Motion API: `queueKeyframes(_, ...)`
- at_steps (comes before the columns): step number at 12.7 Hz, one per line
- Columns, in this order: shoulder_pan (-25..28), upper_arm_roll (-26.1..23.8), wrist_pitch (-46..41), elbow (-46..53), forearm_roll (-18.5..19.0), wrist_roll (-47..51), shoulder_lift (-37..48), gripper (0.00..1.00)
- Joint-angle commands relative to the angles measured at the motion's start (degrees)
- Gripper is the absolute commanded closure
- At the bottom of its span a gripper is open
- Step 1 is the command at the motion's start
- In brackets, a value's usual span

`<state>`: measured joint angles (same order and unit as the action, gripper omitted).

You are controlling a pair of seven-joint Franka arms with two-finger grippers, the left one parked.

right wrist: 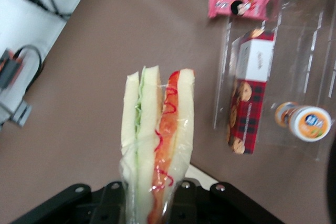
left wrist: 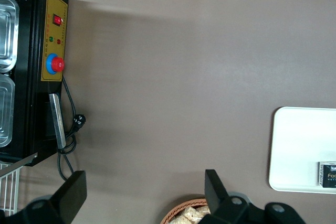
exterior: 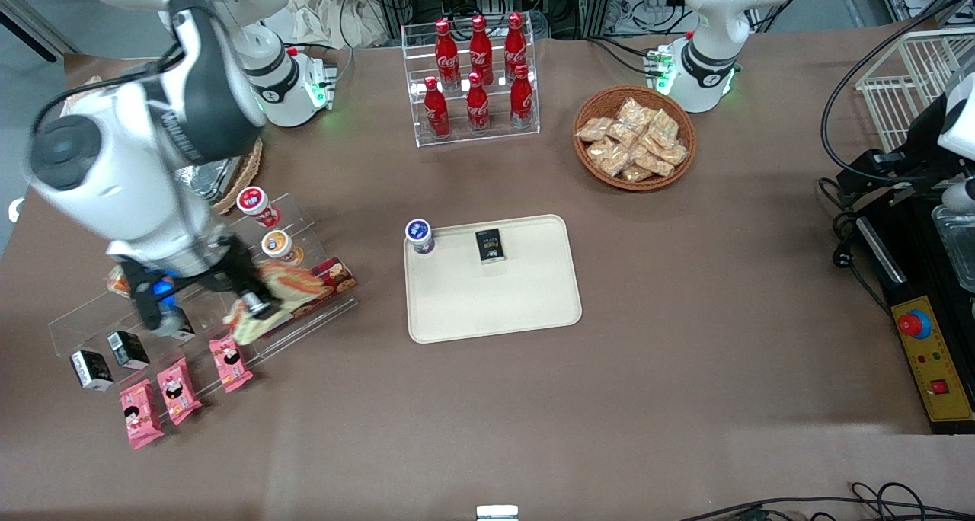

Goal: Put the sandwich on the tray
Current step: 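Lift the sandwich out of the stand and carry it over the cream tray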

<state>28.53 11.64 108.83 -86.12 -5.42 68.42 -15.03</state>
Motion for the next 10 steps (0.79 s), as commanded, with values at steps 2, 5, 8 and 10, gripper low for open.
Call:
queueKeyframes(2, 8.01, 0.75, 4.1, 1.13, 3.39, -2.14, -3.33, 0.85)
queueKeyframes(5, 13.29, 0.75, 7.96, 1.13, 4.37, -10.21, -6.23, 0.84)
queueKeyframes(8, 16.71, 0.75, 13.67, 1.04, 4.02, -13.83, -10.35, 0.86)
queueKeyframes(10, 19.79, 0.75, 17.45, 1.04, 4.37, -14.88, -13.34, 0.86)
